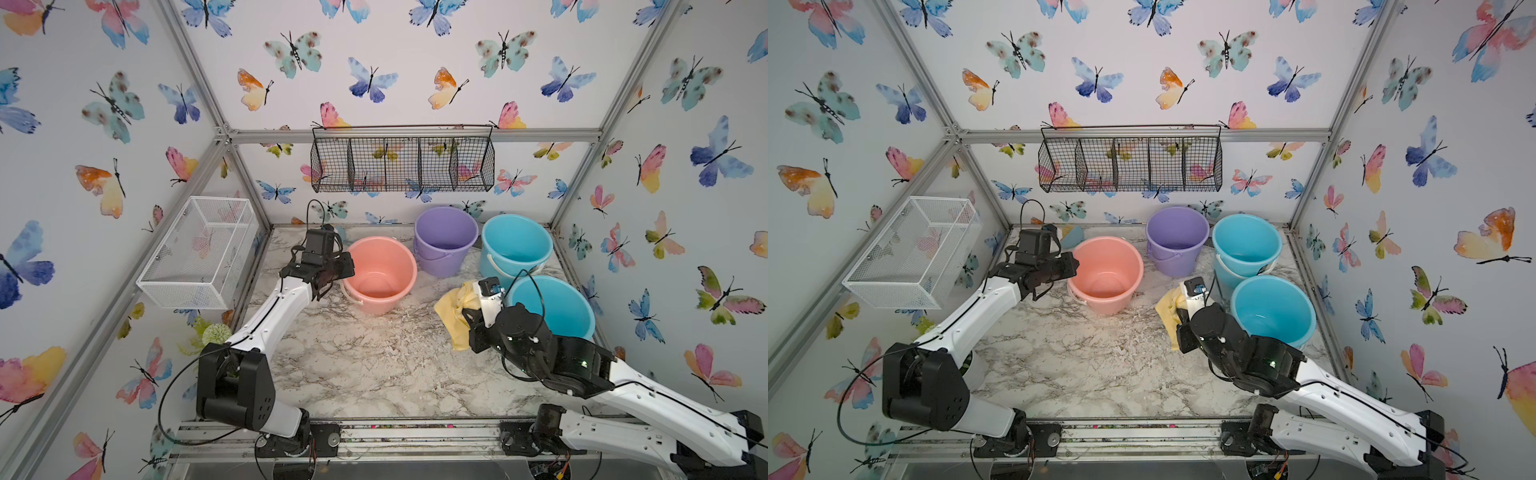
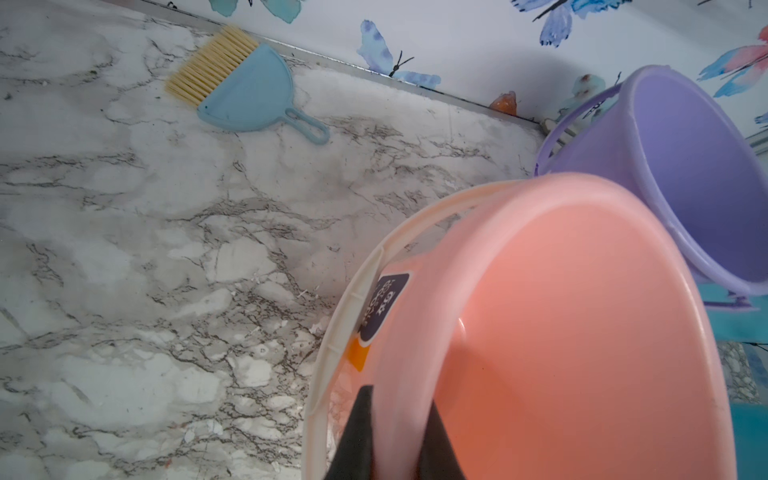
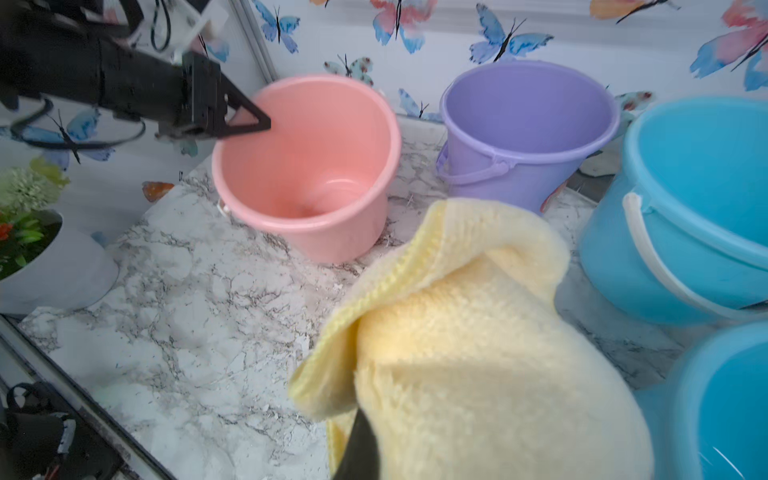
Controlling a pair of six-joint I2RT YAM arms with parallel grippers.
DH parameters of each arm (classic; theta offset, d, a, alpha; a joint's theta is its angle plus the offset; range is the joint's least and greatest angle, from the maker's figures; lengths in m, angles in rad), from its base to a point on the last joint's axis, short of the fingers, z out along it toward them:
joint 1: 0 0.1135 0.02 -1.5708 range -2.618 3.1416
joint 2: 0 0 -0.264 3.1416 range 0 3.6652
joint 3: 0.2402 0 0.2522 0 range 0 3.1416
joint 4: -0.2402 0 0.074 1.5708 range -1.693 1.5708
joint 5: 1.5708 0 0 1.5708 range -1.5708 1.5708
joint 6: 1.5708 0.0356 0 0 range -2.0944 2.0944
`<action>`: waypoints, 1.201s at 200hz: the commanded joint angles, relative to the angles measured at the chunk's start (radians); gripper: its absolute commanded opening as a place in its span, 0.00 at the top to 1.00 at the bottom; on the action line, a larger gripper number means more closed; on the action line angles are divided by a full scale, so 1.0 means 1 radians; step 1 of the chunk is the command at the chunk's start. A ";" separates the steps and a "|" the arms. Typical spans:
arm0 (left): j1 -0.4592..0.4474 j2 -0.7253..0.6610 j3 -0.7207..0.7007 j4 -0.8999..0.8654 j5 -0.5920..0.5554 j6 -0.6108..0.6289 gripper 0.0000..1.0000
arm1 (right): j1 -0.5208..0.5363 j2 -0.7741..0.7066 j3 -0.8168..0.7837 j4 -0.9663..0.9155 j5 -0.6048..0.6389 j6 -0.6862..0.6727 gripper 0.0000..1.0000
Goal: Wipe the inside of the bucket with a cloth
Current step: Place the bucket at the center of the board, then place the cleaning item at the center of the board.
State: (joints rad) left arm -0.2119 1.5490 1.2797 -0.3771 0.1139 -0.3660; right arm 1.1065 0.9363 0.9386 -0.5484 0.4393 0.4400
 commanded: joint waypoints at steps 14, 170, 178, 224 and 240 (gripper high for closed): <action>0.048 0.105 0.106 -0.003 0.073 -0.013 1.00 | 0.001 0.096 -0.049 0.063 -0.127 0.042 0.98; 0.078 0.142 0.183 -0.069 0.059 0.013 0.35 | -0.079 0.588 -0.164 0.408 -0.422 0.042 0.82; 0.079 0.131 0.182 -0.074 0.055 0.016 0.32 | -0.079 0.606 -0.151 0.392 -0.416 0.042 0.76; 0.078 0.047 0.169 -0.082 0.071 0.018 0.23 | -0.079 0.593 -0.084 0.322 -0.371 0.039 0.29; 0.079 0.011 0.151 -0.075 0.078 0.013 0.21 | -0.080 0.567 -0.061 0.297 -0.353 0.032 0.16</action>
State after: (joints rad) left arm -0.1383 1.6333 1.4456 -0.4393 0.1833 -0.3618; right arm 1.0309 1.5471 0.8330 -0.1940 0.0444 0.4774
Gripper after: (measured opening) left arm 0.779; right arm 0.771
